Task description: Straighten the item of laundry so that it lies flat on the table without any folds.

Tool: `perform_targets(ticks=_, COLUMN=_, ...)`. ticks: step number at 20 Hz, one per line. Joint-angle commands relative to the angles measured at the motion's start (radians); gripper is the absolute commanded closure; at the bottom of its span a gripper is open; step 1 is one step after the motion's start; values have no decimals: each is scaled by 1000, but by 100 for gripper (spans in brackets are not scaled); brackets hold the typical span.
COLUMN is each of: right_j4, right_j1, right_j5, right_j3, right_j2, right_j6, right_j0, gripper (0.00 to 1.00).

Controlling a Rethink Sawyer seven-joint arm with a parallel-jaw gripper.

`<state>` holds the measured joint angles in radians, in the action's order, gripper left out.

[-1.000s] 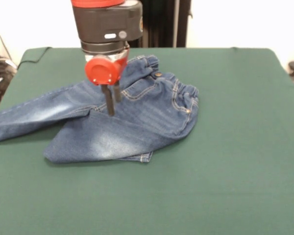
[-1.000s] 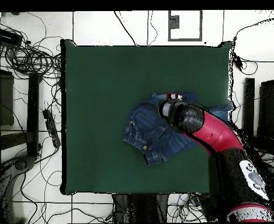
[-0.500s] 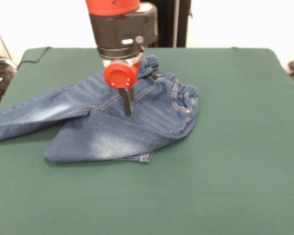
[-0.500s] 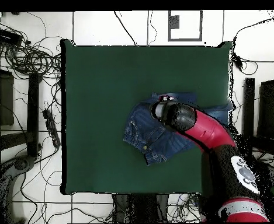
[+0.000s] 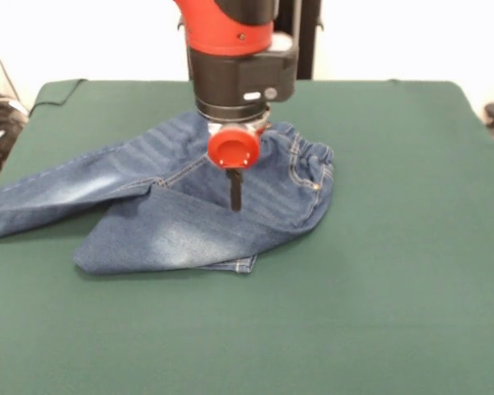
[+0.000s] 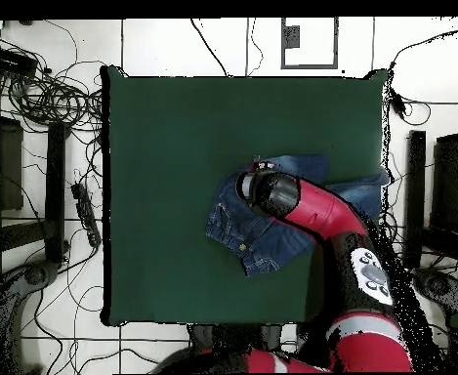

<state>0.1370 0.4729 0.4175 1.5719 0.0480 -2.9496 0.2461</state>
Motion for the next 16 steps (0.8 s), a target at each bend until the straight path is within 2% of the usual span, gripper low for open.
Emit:
perform_targets(ticks=1, right_j4=42, right_j1=-150, right_j5=-58, right_j3=-75, right_j2=126, right_j6=-198, right_j0=-119, gripper=0)
perform_targets(ticks=9, right_j4=120, right_j1=-230, right_j5=-90, right_j3=-134, right_j2=266, right_j6=-272, right_j0=-238, gripper=0)
perform_targets(ticks=16, right_j4=194, right_j1=-272, right_j5=-227, right_j3=-120, right_j2=350, right_j6=-276, right_j0=-305, gripper=0)
